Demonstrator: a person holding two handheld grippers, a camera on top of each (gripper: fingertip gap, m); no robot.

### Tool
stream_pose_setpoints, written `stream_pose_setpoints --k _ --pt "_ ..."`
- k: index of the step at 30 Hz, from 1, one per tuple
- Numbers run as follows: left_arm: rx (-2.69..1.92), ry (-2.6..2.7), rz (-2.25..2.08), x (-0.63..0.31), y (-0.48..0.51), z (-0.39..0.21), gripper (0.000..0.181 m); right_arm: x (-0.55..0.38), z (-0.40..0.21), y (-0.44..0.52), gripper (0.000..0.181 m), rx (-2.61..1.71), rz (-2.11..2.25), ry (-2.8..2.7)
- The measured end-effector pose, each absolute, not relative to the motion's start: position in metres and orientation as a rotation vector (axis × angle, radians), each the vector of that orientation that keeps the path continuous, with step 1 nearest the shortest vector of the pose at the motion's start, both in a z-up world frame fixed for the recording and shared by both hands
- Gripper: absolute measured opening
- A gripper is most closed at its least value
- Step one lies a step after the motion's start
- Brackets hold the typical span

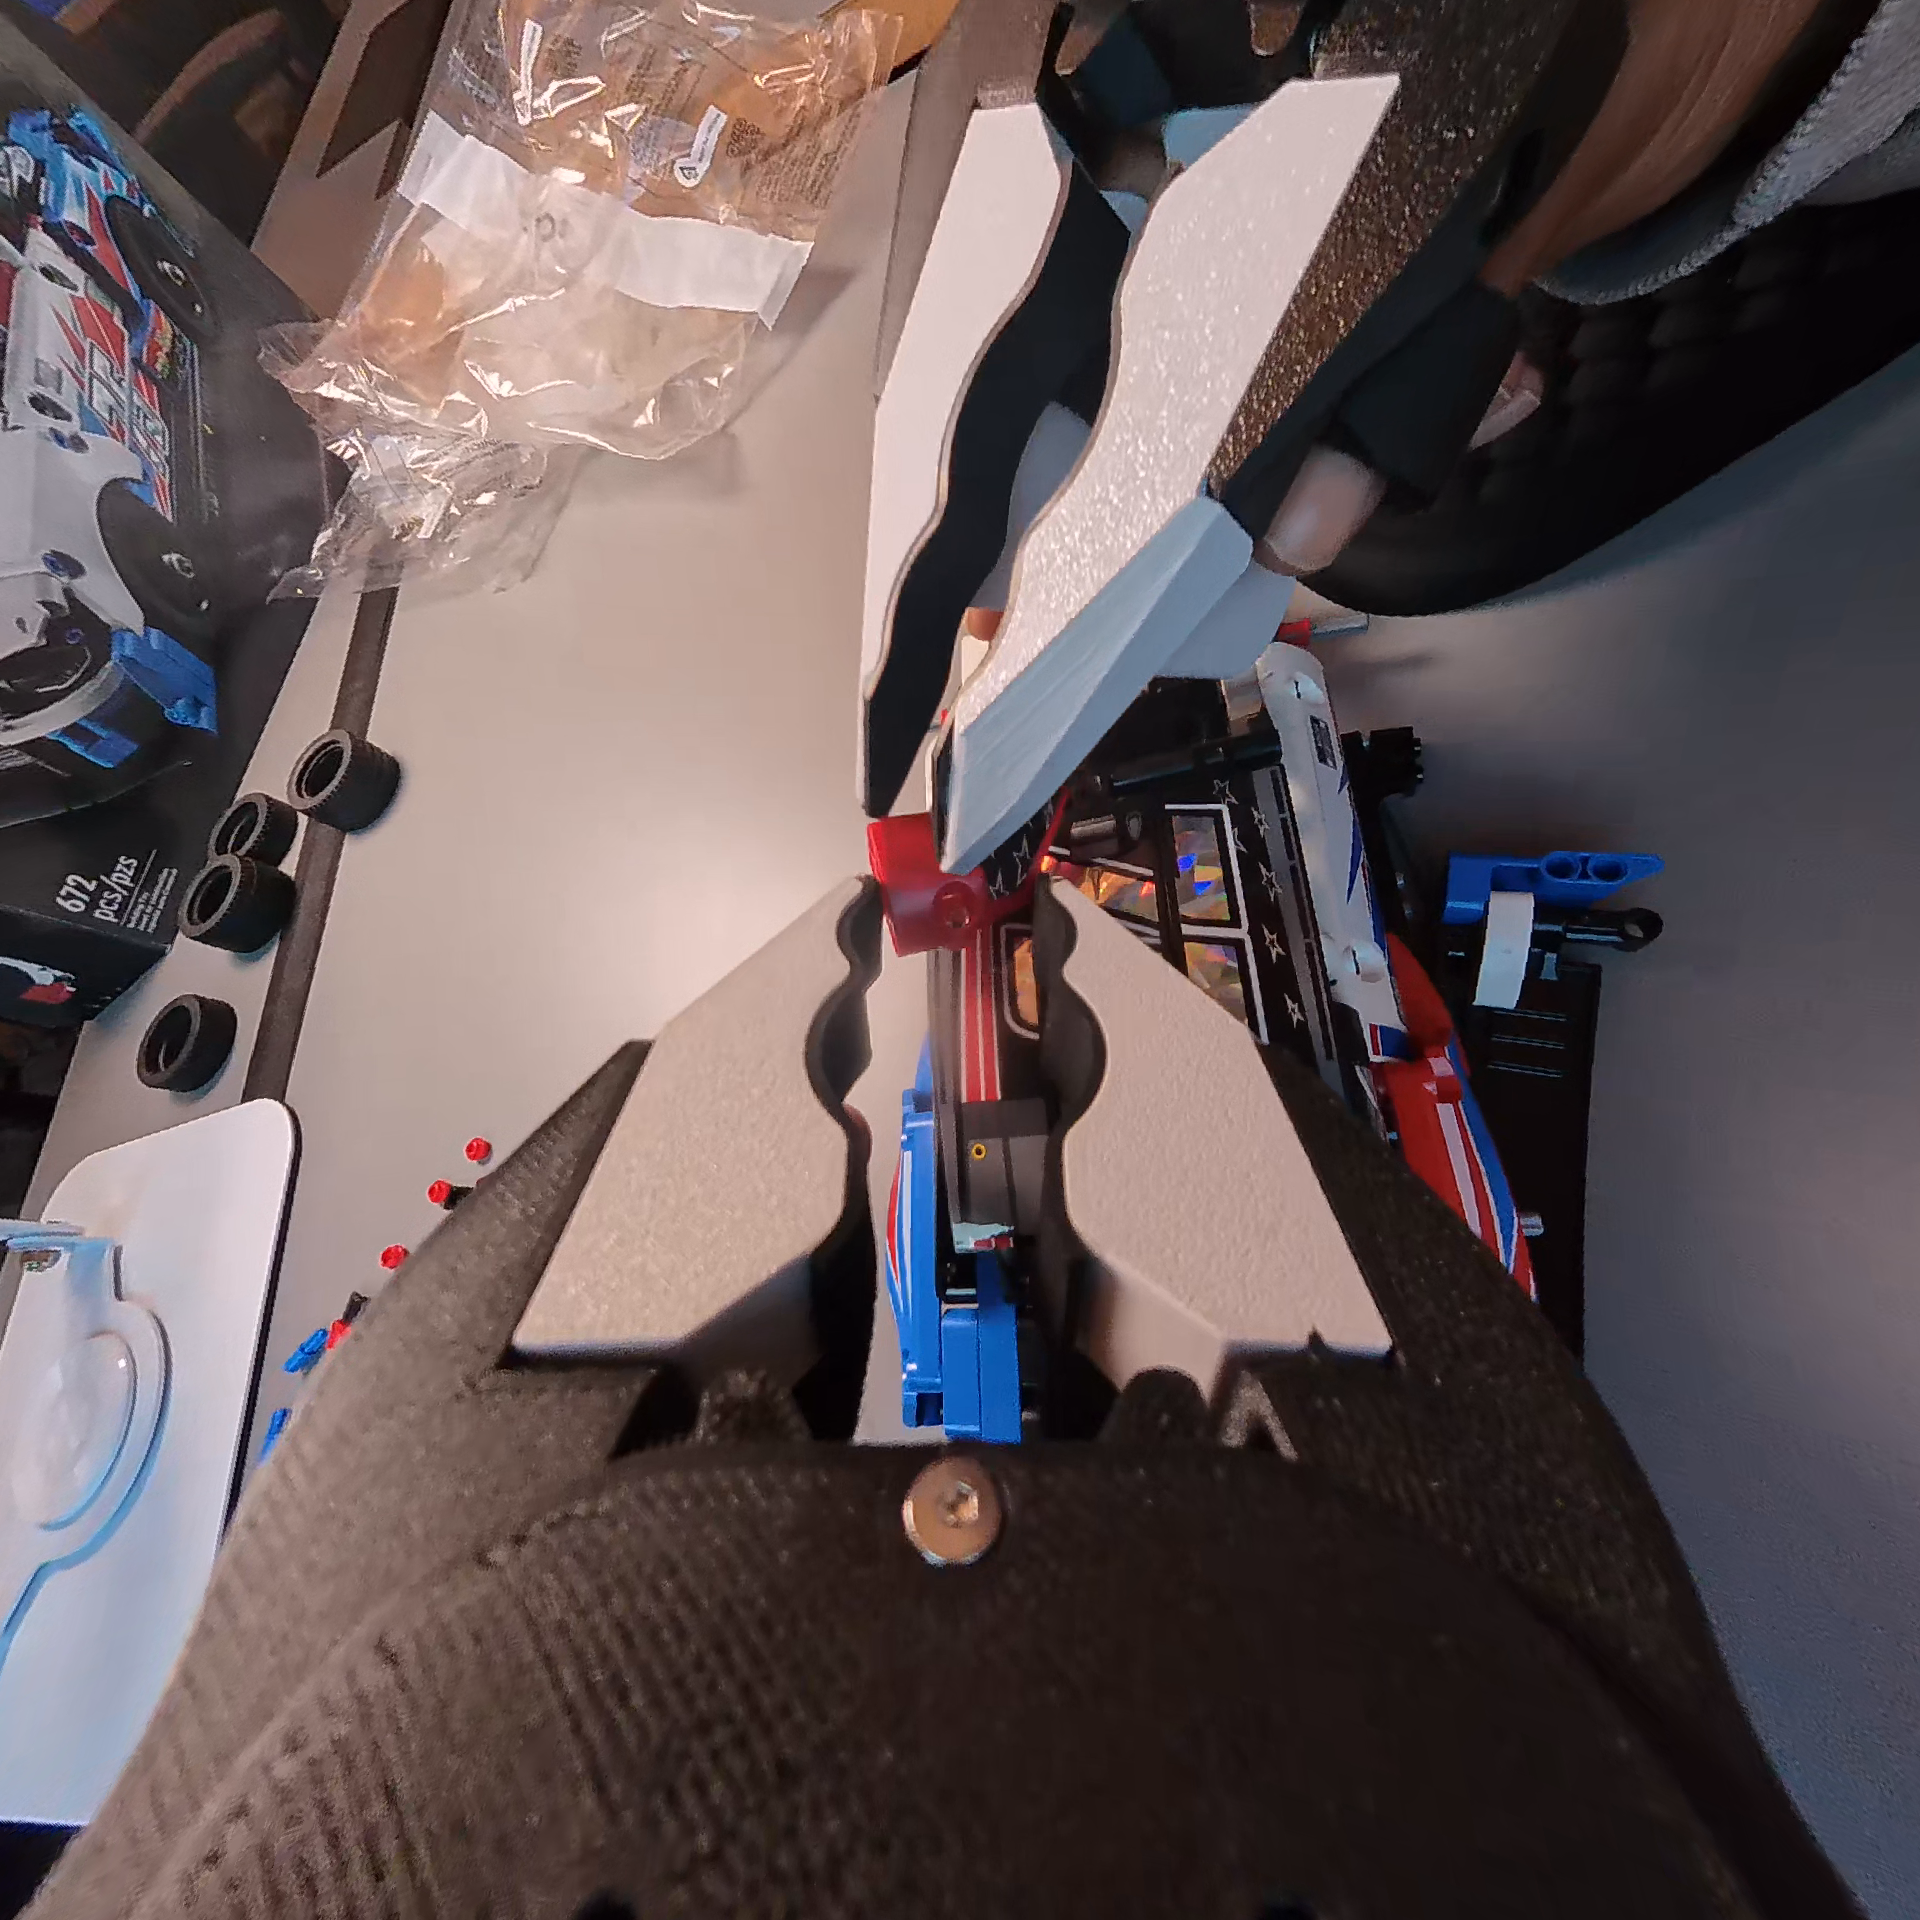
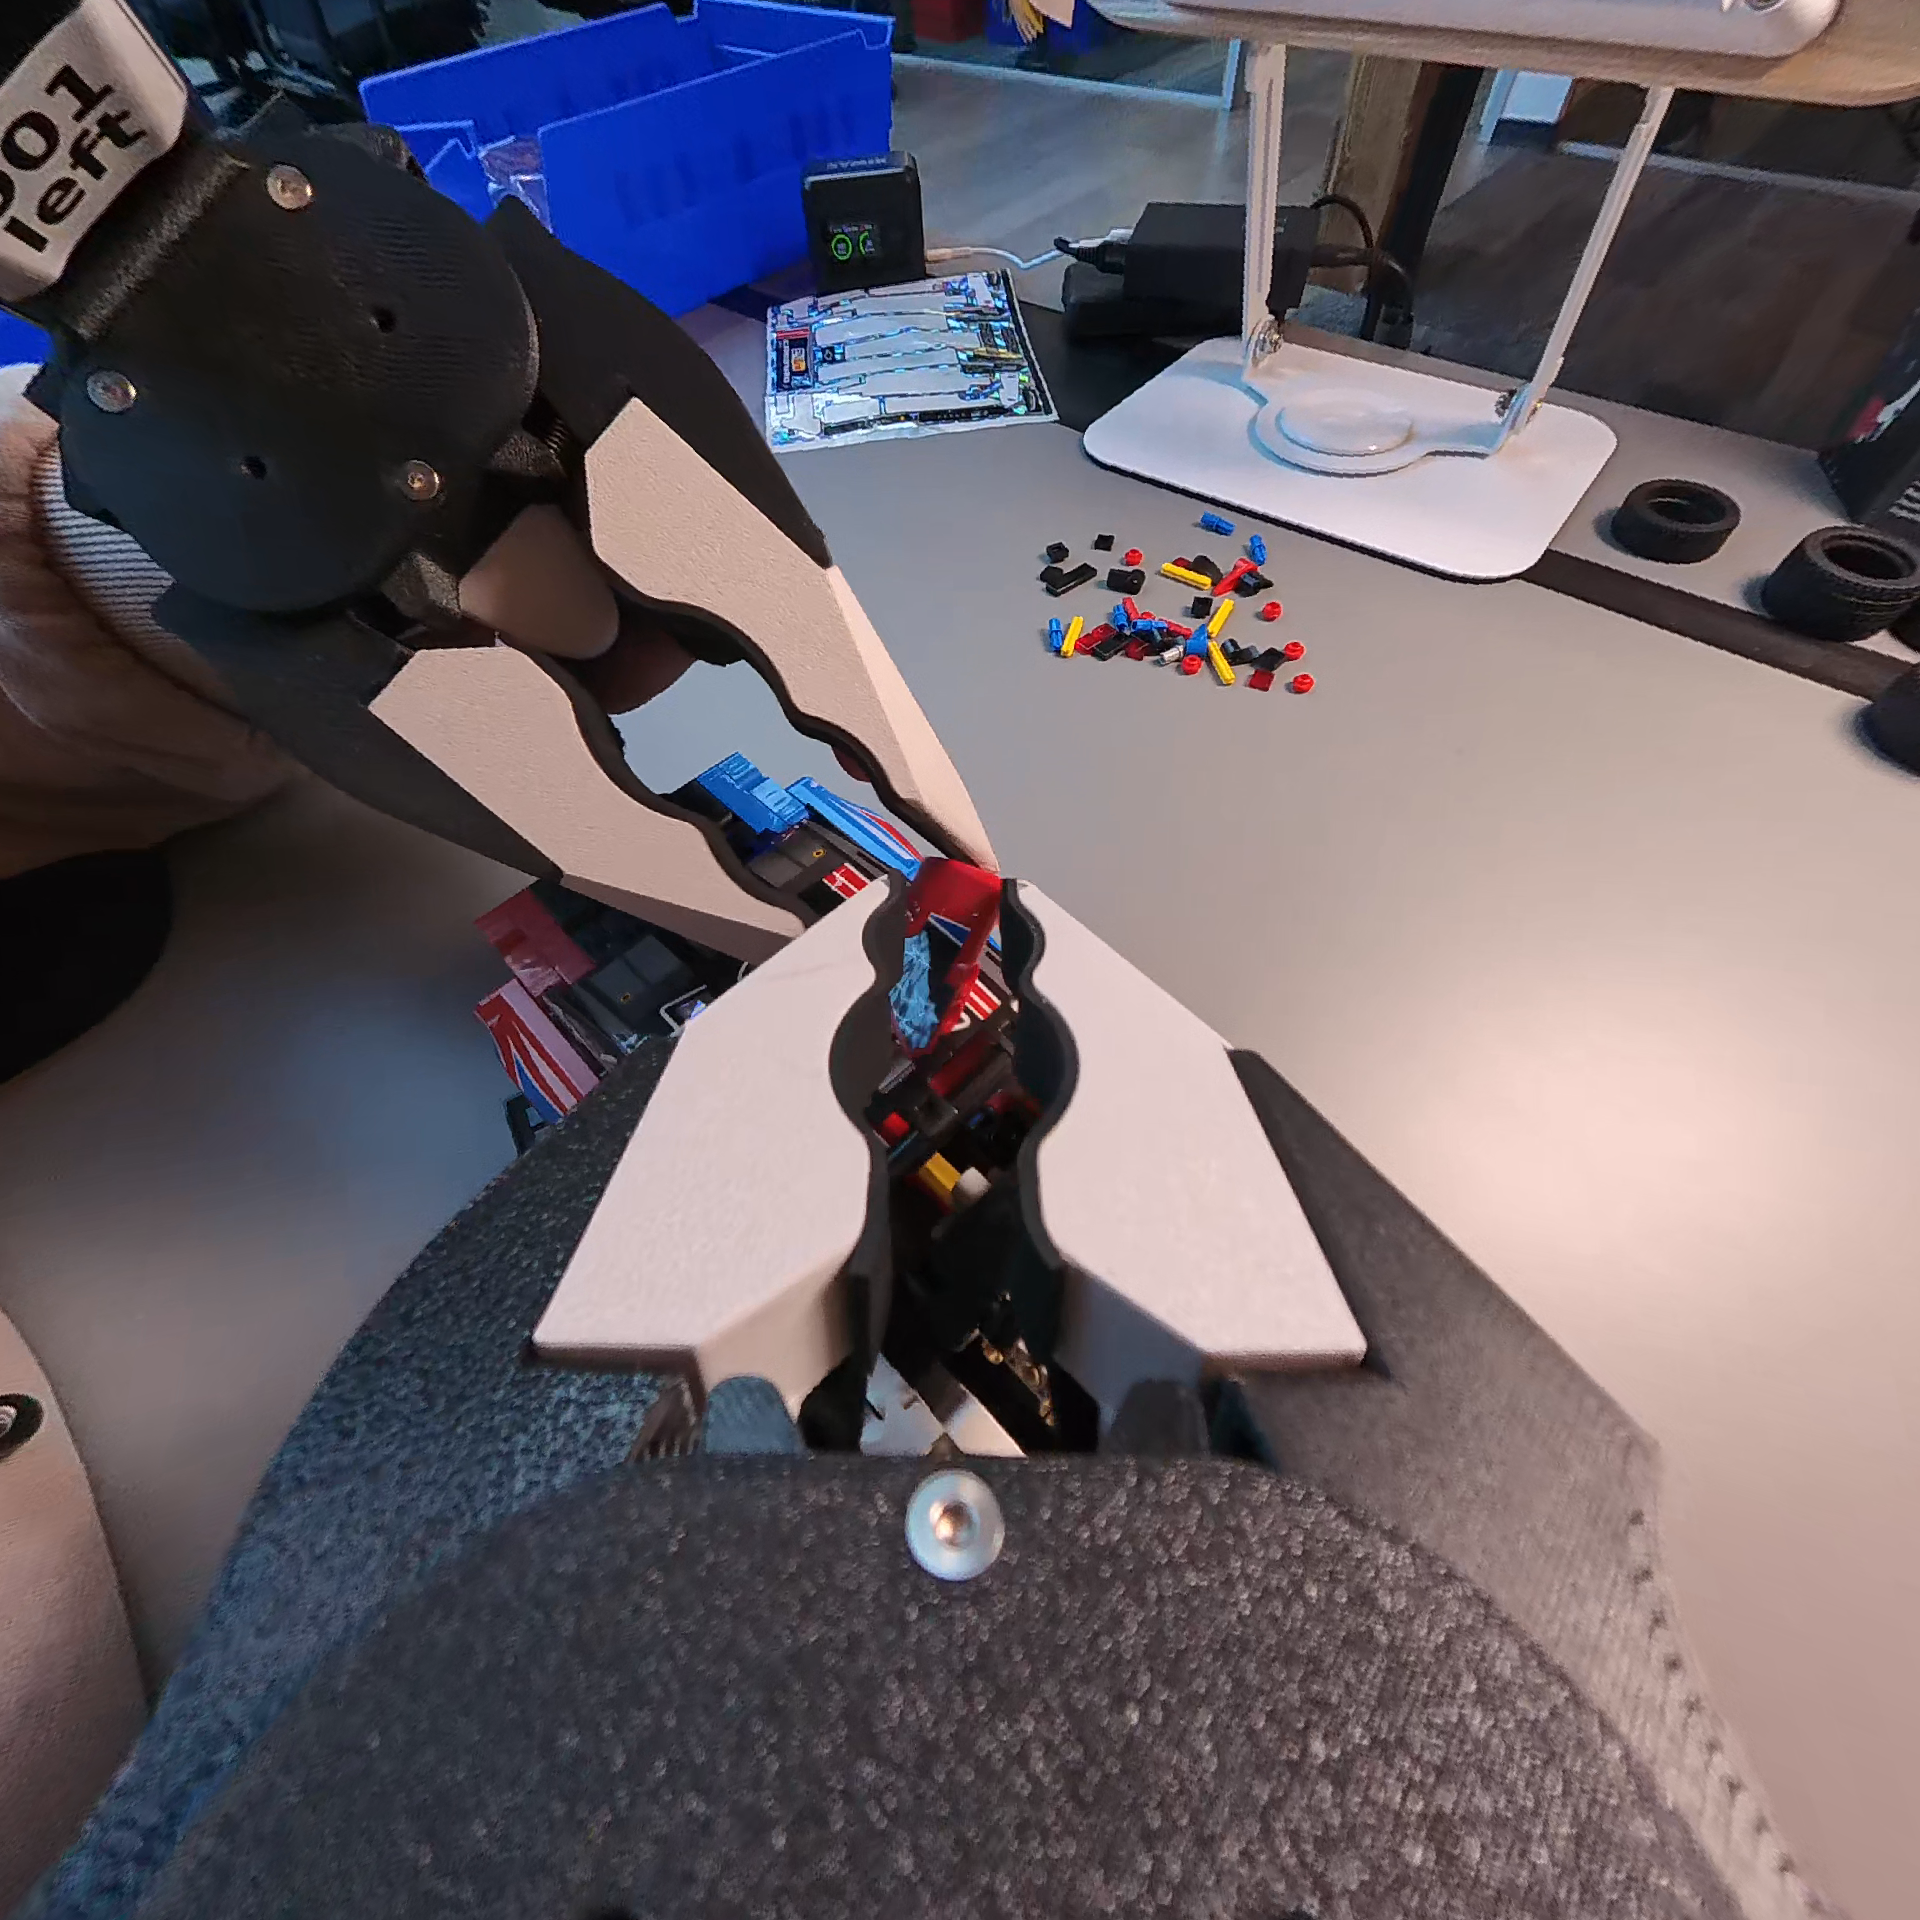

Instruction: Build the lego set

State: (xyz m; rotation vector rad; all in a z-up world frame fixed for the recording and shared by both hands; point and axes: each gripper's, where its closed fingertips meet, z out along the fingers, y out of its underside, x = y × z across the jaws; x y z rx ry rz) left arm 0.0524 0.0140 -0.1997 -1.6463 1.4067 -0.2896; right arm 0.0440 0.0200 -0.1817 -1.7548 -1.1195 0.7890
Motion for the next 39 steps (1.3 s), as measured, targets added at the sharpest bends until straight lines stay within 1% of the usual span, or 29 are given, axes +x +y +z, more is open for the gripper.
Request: stream_pose_setpoints --k 1,8,13,19,27,32,33,34,39 --pt "-1.648 1.406 -0.290 0.052 0.014 -0.200 0.027 0.044 -0.181 0.020 0.014 -1.750 0.782 -1.121" --pt "-1.655 1.406 -0.291 0.052 0.014 -0.200 0.027 0.044 -0.180 0.020 0.009 -1.734 0.752 -1.131" --pt "-1.654 1.412 -0.290 0.052 0.013 -0.200 0.027 0.046 -0.181 0.024 0.000 -1.746 0.749 -1.116" --pt "-1.670 1.424 -0.328 0.051 0.011 -0.200 0.027 0.044 -0.181 0.020 0.000 -1.699 0.769 -1.205" --pt "-1.693 1.466 -0.404 0.044 0.004 -0.201 0.026 0.047 -0.165 0.000 0.000 -1.548 1.008 -1.349" --pt "-1.683 1.464 -0.385 0.044 0.005 -0.199 0.027 0.048 -0.171 0.015 0.000 -1.635 0.953 -1.327" --pt "-1.680 1.461 -0.375 0.044 0.006 -0.198 0.027 0.047 -0.173 0.017 0.009 -1.652 0.944 -1.322" --pt "-1.678 1.457 -0.365 0.044 0.007 -0.198 0.026 0.045 -0.176 0.017 0.014 -1.671 0.941 -1.322" --pt "-1.679 1.448 -0.329 0.043 0.009 -0.198 0.027 0.039 -0.180 0.019 0.012 -1.706 0.937 -1.289"
